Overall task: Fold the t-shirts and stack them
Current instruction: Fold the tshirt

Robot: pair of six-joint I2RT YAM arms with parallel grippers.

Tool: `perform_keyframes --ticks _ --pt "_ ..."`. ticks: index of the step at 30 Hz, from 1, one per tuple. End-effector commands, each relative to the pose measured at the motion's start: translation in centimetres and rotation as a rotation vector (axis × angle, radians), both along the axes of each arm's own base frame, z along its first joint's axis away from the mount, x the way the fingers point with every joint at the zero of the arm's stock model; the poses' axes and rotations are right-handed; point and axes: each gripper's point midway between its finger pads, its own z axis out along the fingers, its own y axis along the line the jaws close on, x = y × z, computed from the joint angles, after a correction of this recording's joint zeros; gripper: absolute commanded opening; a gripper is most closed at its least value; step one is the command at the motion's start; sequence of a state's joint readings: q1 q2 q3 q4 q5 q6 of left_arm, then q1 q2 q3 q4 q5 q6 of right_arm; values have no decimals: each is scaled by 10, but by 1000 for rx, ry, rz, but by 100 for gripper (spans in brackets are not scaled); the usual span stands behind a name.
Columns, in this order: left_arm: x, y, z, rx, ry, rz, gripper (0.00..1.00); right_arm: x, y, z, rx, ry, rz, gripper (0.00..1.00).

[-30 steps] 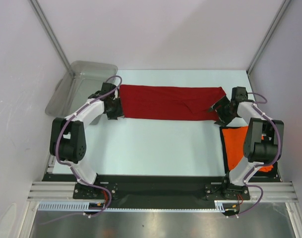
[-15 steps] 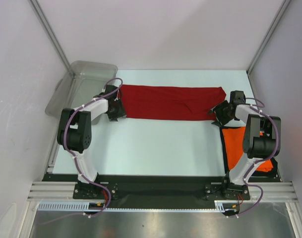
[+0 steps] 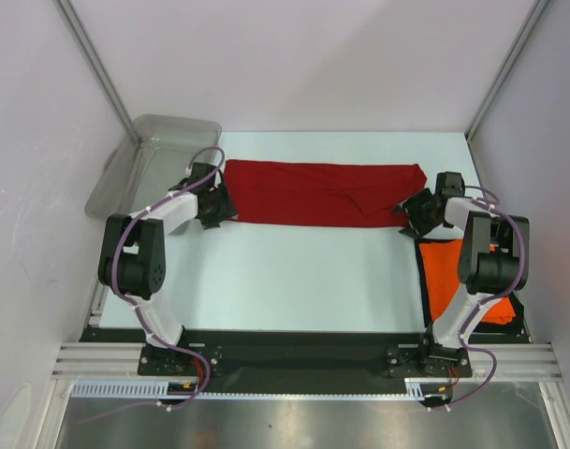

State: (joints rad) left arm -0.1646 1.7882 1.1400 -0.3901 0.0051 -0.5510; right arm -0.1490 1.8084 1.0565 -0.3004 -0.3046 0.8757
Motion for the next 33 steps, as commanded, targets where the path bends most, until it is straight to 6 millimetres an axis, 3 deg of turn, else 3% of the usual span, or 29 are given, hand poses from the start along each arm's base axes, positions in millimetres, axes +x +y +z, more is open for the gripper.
perform_keyframes --ticks 1,6,12,24,28,33 --pt "23 10 24 1 -76 70 64 -1 -8 -9 -7 18 -26 68" --pt "35 15 13 -40 -50 123 60 0 -11 -9 -21 24 -27 69" --pt "46 16 6 -31 -37 118 59 3 -13 -10 -39 37 -15 63" --pt "24 28 1 36 11 122 65 7 -13 -12 -52 41 -26 63" --pt "28 29 -1 43 12 119 68 8 -11 -14 -53 44 -27 62" --pt "32 34 5 83 3 98 64 9 -10 -14 -53 46 -29 62"
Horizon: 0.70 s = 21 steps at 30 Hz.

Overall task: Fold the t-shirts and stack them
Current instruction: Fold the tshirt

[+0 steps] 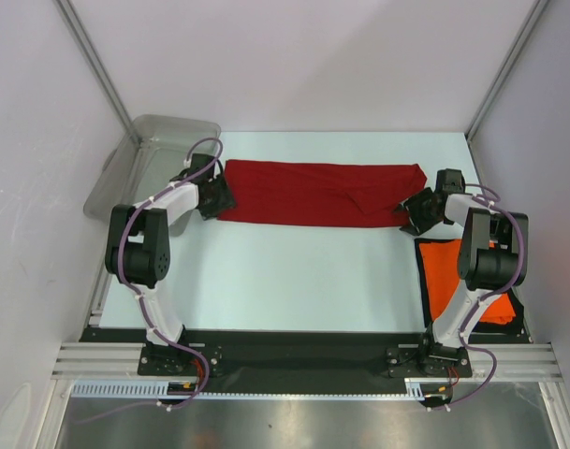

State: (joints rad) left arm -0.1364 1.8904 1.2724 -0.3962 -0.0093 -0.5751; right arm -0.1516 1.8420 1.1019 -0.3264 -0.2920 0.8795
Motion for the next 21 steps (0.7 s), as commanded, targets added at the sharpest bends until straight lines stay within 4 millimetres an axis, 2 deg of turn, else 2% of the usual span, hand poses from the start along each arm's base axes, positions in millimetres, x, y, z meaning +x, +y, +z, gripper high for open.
perform_keyframes --ticks 1,3,4,8,15,17,19,20,21 --pt "-5 26 9 96 14 39 63 3 -6 -11 -47 26 -17 62" --pt "-1 24 19 128 -26 -4 61 4 -7 -9 -50 20 -17 62" --pt "1 15 29 146 -63 -38 61 4 -7 -10 -51 21 -15 62" --pt "5 7 47 229 -129 -106 60 5 -7 -11 -52 22 -10 63" --pt "0 15 54 239 -145 15 57 10 -7 -9 -56 17 0 63" --pt "2 13 59 244 -155 31 59 13 -6 -6 -57 15 9 63" --pt "-4 9 56 188 -126 97 59 14 -5 -4 -57 13 18 63" --pt "-7 7 52 164 -109 117 47 17 -5 -1 -58 4 23 63" --pt "-8 4 51 144 -98 133 40 17 -6 -1 -56 4 22 63"
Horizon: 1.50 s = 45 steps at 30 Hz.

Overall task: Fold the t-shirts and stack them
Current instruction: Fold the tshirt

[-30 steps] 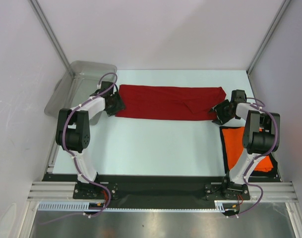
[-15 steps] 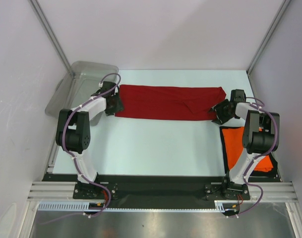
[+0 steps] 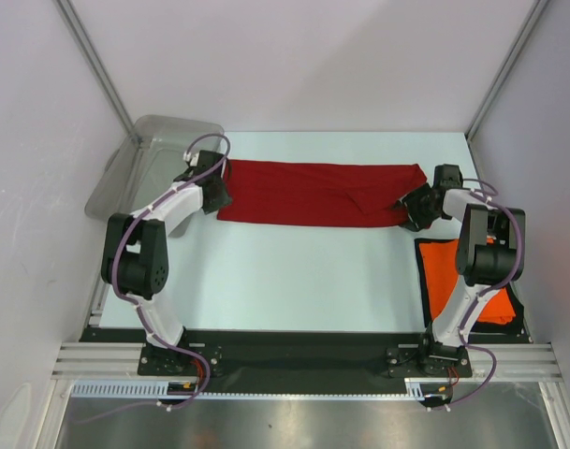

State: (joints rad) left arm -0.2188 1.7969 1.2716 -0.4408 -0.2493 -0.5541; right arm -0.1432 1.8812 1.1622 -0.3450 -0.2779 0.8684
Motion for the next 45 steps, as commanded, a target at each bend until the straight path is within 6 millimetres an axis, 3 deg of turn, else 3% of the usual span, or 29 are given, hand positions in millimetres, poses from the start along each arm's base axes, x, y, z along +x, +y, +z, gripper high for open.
perform_keyframes --ticks 1,3,5,7,9,19,25,31,36,44,45 --pt "-6 -10 16 -104 -16 139 39 5 -5 -2 -36 5 15 63" --pt "-8 -16 12 -156 3 180 41 3 -5 -5 -26 12 17 63" --pt "-10 -17 6 -185 22 237 53 2 -5 -6 -23 11 24 63" --pt "-15 -19 -9 -228 71 274 57 -1 -6 -9 -20 19 23 63" --pt "-22 -14 -22 -263 114 323 57 -2 -7 -8 -13 10 23 63" --pt "-23 -2 -34 -249 92 422 56 -20 -12 -5 -13 6 29 63" --pt "-7 3 -28 -265 55 451 58 -27 -12 -3 -24 3 38 63" --pt "-3 2 -37 -273 82 464 58 -27 -18 -1 -35 10 11 64" --pt "3 5 -40 -257 86 436 51 -25 -22 -2 -31 17 -14 64" --pt "3 13 -46 -215 92 370 24 -33 -30 -4 -64 49 -56 71" --pt "3 13 -48 -212 97 363 15 -32 -30 -4 -68 48 -55 71"
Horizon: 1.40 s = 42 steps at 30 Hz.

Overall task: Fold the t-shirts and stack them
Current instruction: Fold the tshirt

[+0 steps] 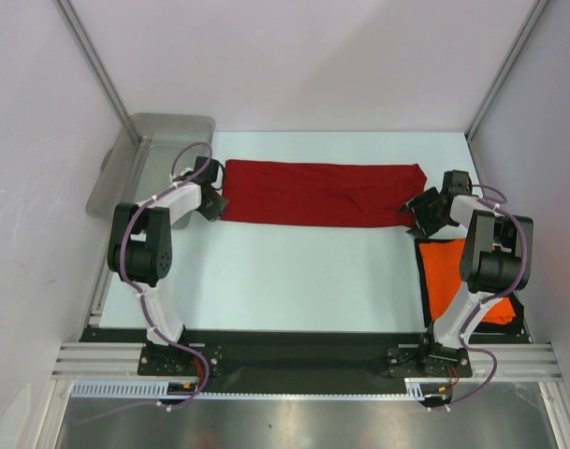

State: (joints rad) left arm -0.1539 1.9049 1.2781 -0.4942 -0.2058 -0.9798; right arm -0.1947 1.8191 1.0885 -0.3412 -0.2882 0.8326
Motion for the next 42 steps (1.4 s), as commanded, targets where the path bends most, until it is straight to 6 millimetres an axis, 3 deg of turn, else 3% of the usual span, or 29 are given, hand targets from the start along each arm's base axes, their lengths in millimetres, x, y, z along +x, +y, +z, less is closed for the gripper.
perform_keyframes --ticks 1,3,11,13,14,15,17,22,28,30,37,42 --pt "7 4 -5 21 1 -52 8 -13 -13 -6 -62 51 -38 69" --pt "8 4 -4 28 3 -60 0 -12 -14 -7 -61 49 -44 67" --pt "6 9 0 69 -4 -111 0 -5 -14 -6 -52 31 -68 58" --pt "5 7 1 60 -12 -133 11 -4 -15 -4 -57 25 -68 58" --pt "5 6 1 62 -12 -147 33 -4 -15 -5 -59 26 -67 58" --pt "4 5 2 59 -13 -148 42 -4 -15 -4 -60 23 -66 58" --pt "3 2 4 42 -21 -150 50 -5 -15 -4 -58 24 -65 58" --pt "1 2 -4 41 0 -145 51 -5 -13 -2 -52 11 -70 57" --pt "0 -2 -20 15 35 -132 48 -3 -15 1 -58 11 -82 57" --pt "-1 -4 -24 -1 39 -140 42 -4 -16 -1 -63 18 -90 57" --pt "9 -2 -6 42 -13 -229 2 -6 -20 -12 -85 44 -98 53" --pt "6 3 5 108 1 -286 0 2 -20 -13 -80 13 -91 41"
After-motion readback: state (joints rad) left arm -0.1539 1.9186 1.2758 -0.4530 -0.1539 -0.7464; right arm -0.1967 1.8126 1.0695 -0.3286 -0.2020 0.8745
